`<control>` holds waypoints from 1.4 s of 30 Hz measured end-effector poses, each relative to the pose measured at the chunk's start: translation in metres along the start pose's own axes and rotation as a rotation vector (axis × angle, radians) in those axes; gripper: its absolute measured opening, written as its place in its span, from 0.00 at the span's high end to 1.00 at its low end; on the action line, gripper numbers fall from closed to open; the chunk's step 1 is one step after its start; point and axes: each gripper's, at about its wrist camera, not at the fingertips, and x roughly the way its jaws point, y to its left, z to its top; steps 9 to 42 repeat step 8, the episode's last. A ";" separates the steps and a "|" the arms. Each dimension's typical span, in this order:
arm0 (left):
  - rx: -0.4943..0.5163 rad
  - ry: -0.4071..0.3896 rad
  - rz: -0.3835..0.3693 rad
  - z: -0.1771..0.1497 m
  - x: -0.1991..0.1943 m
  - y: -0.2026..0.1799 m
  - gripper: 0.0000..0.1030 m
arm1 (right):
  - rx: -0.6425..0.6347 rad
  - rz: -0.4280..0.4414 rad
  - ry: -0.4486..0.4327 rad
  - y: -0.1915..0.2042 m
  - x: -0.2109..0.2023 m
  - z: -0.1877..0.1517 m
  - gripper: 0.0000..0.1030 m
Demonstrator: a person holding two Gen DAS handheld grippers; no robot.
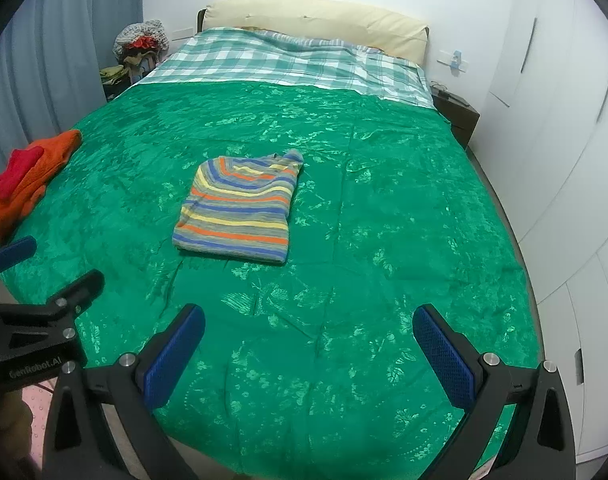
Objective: Fold small clothes
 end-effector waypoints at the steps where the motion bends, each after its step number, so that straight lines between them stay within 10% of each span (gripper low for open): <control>1: -0.001 0.003 -0.011 0.000 0.000 0.000 0.00 | 0.000 0.001 0.000 0.000 0.000 0.000 0.01; 42: -0.009 -0.018 -0.013 0.001 -0.004 -0.001 0.01 | 0.011 -0.003 0.004 -0.004 0.002 0.000 0.01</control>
